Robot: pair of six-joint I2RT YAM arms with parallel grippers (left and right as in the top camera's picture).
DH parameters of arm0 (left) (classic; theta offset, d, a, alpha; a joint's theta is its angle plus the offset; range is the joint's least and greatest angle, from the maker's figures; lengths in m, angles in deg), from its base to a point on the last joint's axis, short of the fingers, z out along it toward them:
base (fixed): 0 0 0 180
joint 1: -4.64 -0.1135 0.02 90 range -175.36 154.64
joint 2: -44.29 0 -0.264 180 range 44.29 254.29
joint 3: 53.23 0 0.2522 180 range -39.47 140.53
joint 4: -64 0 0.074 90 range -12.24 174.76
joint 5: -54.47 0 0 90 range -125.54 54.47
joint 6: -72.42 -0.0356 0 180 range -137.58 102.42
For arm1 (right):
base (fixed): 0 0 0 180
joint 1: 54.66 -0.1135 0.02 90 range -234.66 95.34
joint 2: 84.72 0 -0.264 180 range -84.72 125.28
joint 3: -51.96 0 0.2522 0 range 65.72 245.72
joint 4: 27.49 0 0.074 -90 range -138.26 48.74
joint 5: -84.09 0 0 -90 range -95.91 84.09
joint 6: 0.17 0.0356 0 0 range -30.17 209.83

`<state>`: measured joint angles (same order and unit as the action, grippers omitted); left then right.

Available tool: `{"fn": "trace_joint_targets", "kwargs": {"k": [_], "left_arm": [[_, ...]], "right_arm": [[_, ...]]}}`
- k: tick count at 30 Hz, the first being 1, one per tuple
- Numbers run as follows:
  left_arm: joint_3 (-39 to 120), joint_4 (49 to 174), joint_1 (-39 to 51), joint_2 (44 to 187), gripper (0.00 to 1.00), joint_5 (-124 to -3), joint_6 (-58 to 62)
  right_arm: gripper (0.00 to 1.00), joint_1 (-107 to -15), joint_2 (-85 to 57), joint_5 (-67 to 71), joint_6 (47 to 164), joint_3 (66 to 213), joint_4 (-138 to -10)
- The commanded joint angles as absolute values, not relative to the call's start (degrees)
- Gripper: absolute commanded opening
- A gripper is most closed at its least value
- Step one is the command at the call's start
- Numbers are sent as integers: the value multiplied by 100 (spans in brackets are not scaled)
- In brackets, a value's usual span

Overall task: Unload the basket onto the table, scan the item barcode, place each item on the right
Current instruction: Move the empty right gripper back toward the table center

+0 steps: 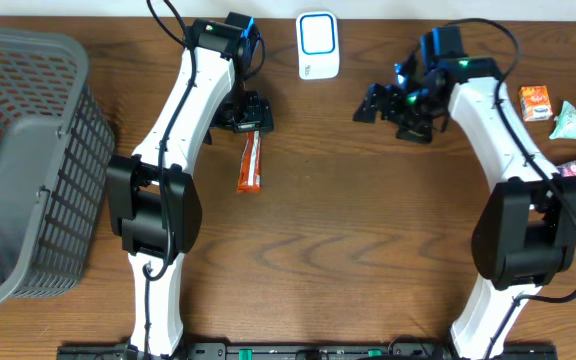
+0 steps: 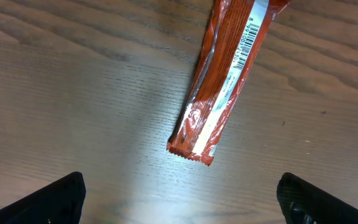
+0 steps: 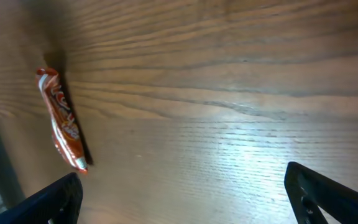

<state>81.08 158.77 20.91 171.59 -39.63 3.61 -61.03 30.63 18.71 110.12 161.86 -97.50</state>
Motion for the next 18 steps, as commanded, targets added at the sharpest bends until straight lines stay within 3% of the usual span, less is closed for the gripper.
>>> {"fn": "trace_joint_targets", "kwargs": {"k": [1,8,18], "left_arm": [[8076,15912,2067,17234,98,-3891,411],[8076,15912,2067,17234,98,-3889,411],[8076,15906,2067,17234,98,-3891,413]], "right_arm": [[99,-6070,3028,1019,10945,16155,-9777],[99,-5784,3030,-990,10949,16153,-10588],[99,-5535,3030,-1049,10949,16153,-10808]]}}
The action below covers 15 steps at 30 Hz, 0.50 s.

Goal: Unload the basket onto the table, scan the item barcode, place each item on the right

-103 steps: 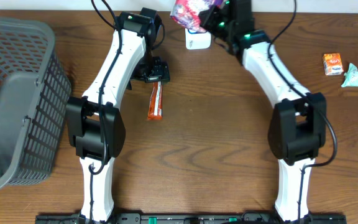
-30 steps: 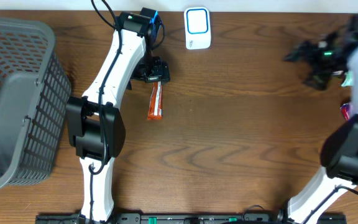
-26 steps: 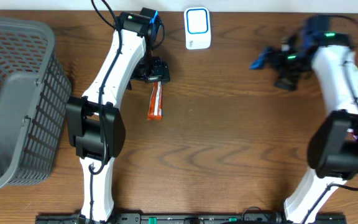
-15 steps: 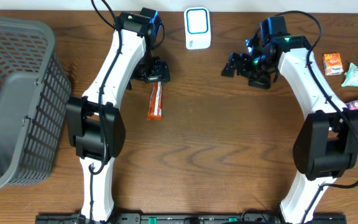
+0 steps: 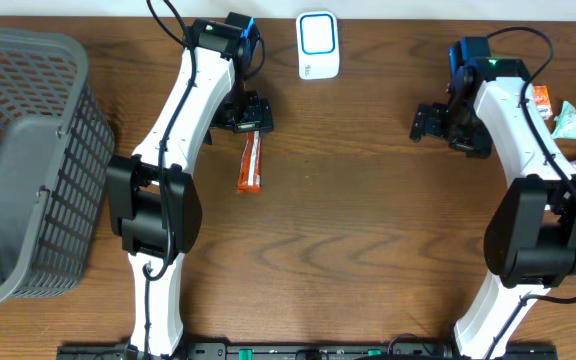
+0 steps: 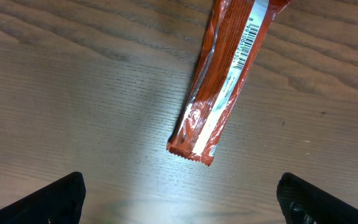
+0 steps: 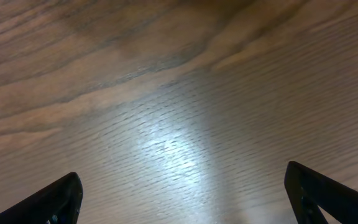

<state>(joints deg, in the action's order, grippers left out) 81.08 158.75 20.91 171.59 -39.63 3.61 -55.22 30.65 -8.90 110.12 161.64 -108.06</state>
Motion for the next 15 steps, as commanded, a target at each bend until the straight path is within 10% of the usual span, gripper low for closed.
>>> {"fn": "trace_joint_targets", "kwargs": {"k": [1,15], "left_arm": [[8076,15903,2067,17234,98,-3891,413],[8076,15648,2085,17234,98,-4195,824]], "right_arm": [[99,-5537,3030,-1049,10949,16153,-10808],[99,-5546,3030,-1049,10949,16153,-10808]]}}
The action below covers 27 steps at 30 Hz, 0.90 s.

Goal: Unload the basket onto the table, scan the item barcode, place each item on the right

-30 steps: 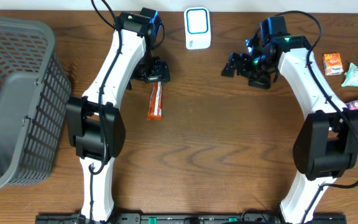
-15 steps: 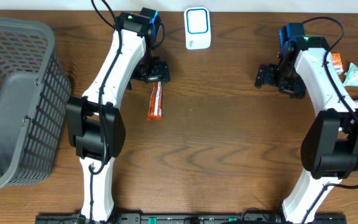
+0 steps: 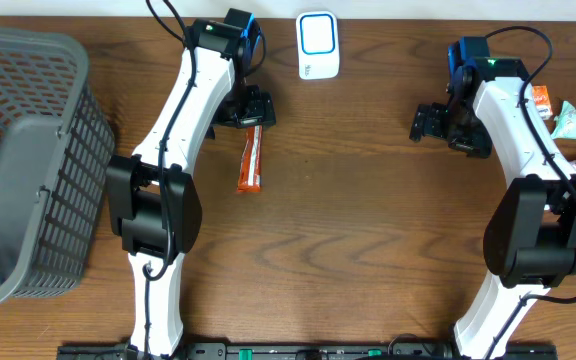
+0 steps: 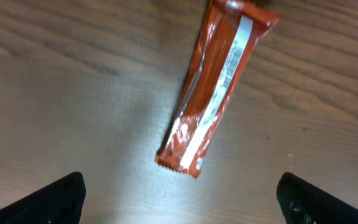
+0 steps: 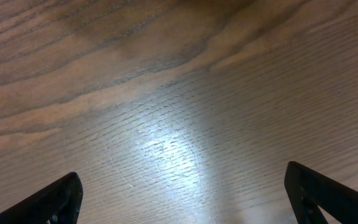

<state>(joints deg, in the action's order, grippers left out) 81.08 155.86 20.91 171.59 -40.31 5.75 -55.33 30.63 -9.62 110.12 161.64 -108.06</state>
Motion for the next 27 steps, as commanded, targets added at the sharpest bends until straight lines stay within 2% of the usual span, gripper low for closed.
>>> {"fn": "trace_joint_targets", "kwargs": {"k": [1,10,18,27], "left_arm": [[8076,15643,2083,17234,98,-4193,824],[7973,15429,2085,17260,98,-3885,310],[6825,14332,2056,17266,98,-3109,367],[6047,13705,2109,17266,97,-3823,365]], "right_arm": [[99,-5546,3030,-1049,10949,16153,-10808],[99,-5546,3030,-1049,10949,16153,-10808],[99,-5546,3030,-1049,10947,16153,-10808],[99,-5546,3030,-1049,10949,16153,-10808]]}}
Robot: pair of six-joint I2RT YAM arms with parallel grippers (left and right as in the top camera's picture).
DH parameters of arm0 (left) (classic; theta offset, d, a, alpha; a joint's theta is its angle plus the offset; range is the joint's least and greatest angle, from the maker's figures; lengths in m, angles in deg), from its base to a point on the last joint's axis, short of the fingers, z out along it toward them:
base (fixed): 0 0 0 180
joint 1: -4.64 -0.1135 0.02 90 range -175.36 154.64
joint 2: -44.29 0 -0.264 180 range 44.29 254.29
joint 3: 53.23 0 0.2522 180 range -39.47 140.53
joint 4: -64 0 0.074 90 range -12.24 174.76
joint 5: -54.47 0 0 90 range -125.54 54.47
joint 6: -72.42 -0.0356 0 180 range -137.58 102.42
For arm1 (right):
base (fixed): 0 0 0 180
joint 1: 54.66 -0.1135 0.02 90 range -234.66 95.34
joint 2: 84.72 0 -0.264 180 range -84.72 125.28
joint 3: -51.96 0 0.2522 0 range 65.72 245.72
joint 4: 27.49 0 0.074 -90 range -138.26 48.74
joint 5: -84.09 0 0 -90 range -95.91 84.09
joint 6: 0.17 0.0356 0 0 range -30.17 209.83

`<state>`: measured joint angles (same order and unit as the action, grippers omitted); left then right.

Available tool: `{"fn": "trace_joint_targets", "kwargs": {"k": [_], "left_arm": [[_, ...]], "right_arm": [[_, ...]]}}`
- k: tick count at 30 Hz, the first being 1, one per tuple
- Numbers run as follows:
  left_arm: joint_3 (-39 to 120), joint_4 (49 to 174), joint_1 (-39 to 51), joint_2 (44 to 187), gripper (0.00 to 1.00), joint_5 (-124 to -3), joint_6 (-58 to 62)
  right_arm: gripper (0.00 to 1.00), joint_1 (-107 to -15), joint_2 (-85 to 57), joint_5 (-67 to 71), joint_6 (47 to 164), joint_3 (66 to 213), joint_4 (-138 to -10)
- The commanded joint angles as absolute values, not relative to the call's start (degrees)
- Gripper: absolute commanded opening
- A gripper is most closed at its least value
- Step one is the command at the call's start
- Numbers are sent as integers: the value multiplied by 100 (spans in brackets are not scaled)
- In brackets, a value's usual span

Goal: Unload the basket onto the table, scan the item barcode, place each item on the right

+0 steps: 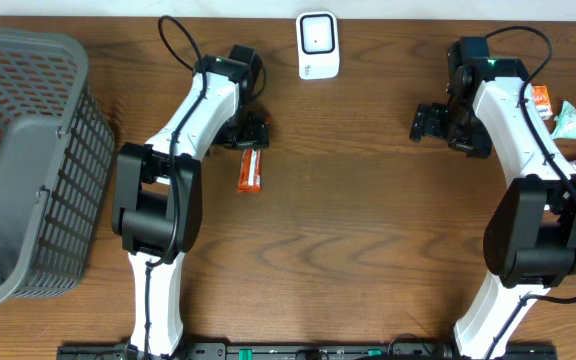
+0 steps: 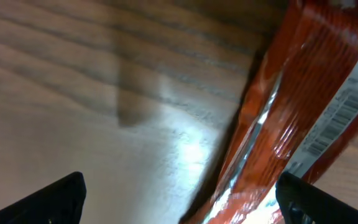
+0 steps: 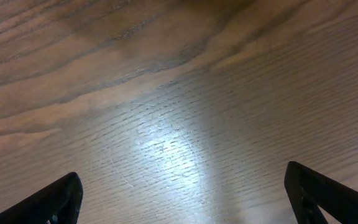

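Note:
An orange snack bar (image 1: pixel 251 172) lies lengthwise on the wooden table, left of centre. In the left wrist view the orange snack bar (image 2: pixel 291 118) fills the right side, blurred and very close, its barcode (image 2: pixel 334 121) facing up. My left gripper (image 1: pixel 248 138) is open, low over the bar's far end, and the left gripper (image 2: pixel 179 205) has one fingertip on each side. The white scanner (image 1: pixel 318 45) stands at the back edge. My right gripper (image 1: pixel 426 122) is open over bare wood, far right of the bar. The right gripper (image 3: pixel 185 196) holds nothing.
A grey mesh basket (image 1: pixel 23 160) takes up the left side of the table. Several packaged snacks lie at the right edge, among them an orange box (image 1: pixel 535 102), a pale green pack and a pink pack.
My left gripper has come down much closer to the bar, which now looms large and blurred in the left wrist view. The left wrist has also turned. The right arm has not moved.
First my right gripper was near the table's middle with the bar in its view, while my left gripper hung open above the bar's far end. Then the right arm stood further right over bare wood and stayed there. The left gripper is now low over the bar.

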<state>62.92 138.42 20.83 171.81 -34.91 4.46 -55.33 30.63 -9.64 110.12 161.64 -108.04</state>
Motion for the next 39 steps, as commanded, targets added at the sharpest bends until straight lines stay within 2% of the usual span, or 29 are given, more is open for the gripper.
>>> {"fn": "trace_joint_targets", "kwargs": {"k": [1,9,11,13,18,22,23,24,30,37,38,39], "left_arm": [[5936,13587,2126,17266,97,-3950,358],[5110,12767,2347,17266,96,-5002,-26],[5029,12754,2419,17266,90,-5172,-138],[5007,12782,2518,17269,82,-5377,-387],[5007,12822,2741,17266,45,-5458,-487],[5086,12874,2913,17264,27,-5463,-284],[5136,12909,2968,17264,20,-5485,-192],[5175,12918,3025,17264,9,-5607,-186],[5234,12439,3643,17264,8,-6698,-186],[5252,11510,4559,17262,8,-7001,195],[5280,11412,4603,17262,11,-6973,306],[5328,11331,4614,17262,27,-6934,435]], "right_arm": [[99,-5546,3030,-1049,10949,16153,-10808],[99,-5546,3030,-1049,10949,16153,-10808],[99,-5546,3030,-1049,10949,16153,-10808],[99,-5546,3030,-1049,10947,16153,-10808],[99,-5546,3030,-1049,10949,16153,-10808],[99,-5546,3030,-1049,10949,16153,-10808],[99,-5546,3030,-1049,10949,16153,-10808],[99,-5546,3030,-1049,10947,16153,-10808],[99,-5546,3030,-1049,10949,16153,-10808],[99,-5546,3030,-1049,10949,16153,-10808],[99,-5546,3030,-1049,10949,16153,-10808],[99,-5546,3030,-1049,10949,16153,-10808]]}}
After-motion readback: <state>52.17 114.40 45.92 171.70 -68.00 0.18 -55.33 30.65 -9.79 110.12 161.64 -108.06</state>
